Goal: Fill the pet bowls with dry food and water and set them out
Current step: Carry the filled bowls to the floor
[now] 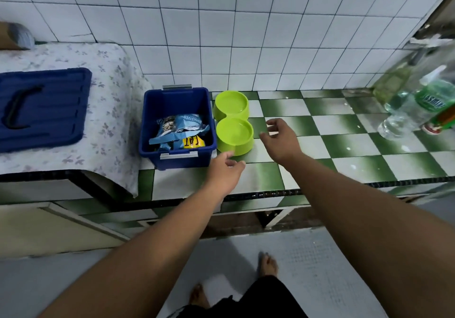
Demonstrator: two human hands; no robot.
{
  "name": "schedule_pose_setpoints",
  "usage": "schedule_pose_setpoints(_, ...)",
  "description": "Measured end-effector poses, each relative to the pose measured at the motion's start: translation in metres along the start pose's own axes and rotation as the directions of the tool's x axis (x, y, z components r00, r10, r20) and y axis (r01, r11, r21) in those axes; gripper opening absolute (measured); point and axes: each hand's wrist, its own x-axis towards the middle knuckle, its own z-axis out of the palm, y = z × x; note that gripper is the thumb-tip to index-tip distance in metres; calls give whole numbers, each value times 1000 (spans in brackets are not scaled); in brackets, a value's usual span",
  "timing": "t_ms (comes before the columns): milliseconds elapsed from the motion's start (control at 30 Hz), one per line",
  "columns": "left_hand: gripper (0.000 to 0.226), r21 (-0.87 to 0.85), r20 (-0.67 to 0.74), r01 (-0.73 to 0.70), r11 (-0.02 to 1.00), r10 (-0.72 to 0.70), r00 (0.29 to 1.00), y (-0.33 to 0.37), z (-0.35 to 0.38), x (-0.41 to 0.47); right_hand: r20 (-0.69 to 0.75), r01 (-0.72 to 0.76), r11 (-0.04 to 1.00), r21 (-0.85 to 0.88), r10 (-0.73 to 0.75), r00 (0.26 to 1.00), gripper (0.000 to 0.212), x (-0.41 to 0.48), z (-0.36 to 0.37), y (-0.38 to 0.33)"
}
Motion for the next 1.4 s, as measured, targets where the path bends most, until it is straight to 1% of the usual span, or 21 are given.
schedule_pose_setpoints(167, 59, -14, -89, 114, 993, -115, 989, -1, 23, 33, 100, 49, 999, -19, -47, 994, 43, 66, 10, 11)
schedule_pose_setpoints(267, 64, -140, -155, 211, 967, -232, 960, 0, 38, 49, 205, 56, 998, 1, -55, 977, 41, 110, 16, 16)
schedule_pose_setpoints(333, 70, -195, -198, 255, 947, -293, 935, 2, 48, 61, 274, 95, 995, -19, -86, 958, 43, 141, 21, 18)
schedule_pose_setpoints(400, 76, -260, -245, 290, 921, -353, 903, 2, 57, 75, 295, 135, 990, -26, -122, 948, 40, 173, 24, 19)
schedule_pose_setpoints(500, 83, -417, -283, 305, 856, -441, 852, 2, 66, 91, 263, 205, 978, -40, -188, 946, 28, 214, 32, 22)
schedule_pose_setpoints(567, 90, -473, -297, 314, 823, -484, 823, 1, 70, 98, 300, 218, 975, -46, -195, 934, 28, 235, 38, 20)
schedule_pose_setpoints(600, 89, -490, -325, 308, 815, -499, 803, 0, 72, 101, 330, 216, 975, -47, -189, 925, 31, 247, 43, 18)
schedule_pose_setpoints(700, 75, -509, -385, 285, 812, -512, 768, -3, 73, 105, 378, 212, 974, -81, -167, 911, 40, 268, 56, 16)
schedule_pose_setpoints(867, 65, -548, -444, 244, 800, -525, 726, -2, 82, 106, 477, 165, 977, -133, -83, 875, 58, 286, 75, 12)
schedule_pose_setpoints(967, 51, -519, -456, 224, 825, -489, 743, 1, 87, 106, 566, 131, 982, -136, -32, 824, 66, 291, 85, 12)
schedule_pose_setpoints(1033, 47, -503, -457, 213, 837, -467, 757, 2, 90, 106, 615, 114, 984, -137, -6, 789, 64, 290, 88, 13)
schedule_pose_setpoints(1067, 47, -500, -460, 204, 841, -458, 760, 3, 92, 106, 622, 108, 986, -127, -6, 783, 61, 288, 88, 14)
schedule_pose_setpoints(1200, 46, -402, -538, 167, 900, -379, 752, 1, 97, 110, 599, 37, 996, -83, 21, 800, 52, 284, 86, 20)
schedule_pose_setpoints(1333, 45, -396, -564, 157, 905, -375, 736, -2, 101, 112, 553, -29, 997, -65, 60, 831, 53, 279, 77, 29)
schedule_pose_setpoints(1400, 52, -393, -564, 167, 904, -380, 733, -3, 100, 113, 528, -55, 996, -77, 87, 845, 54, 275, 69, 32)
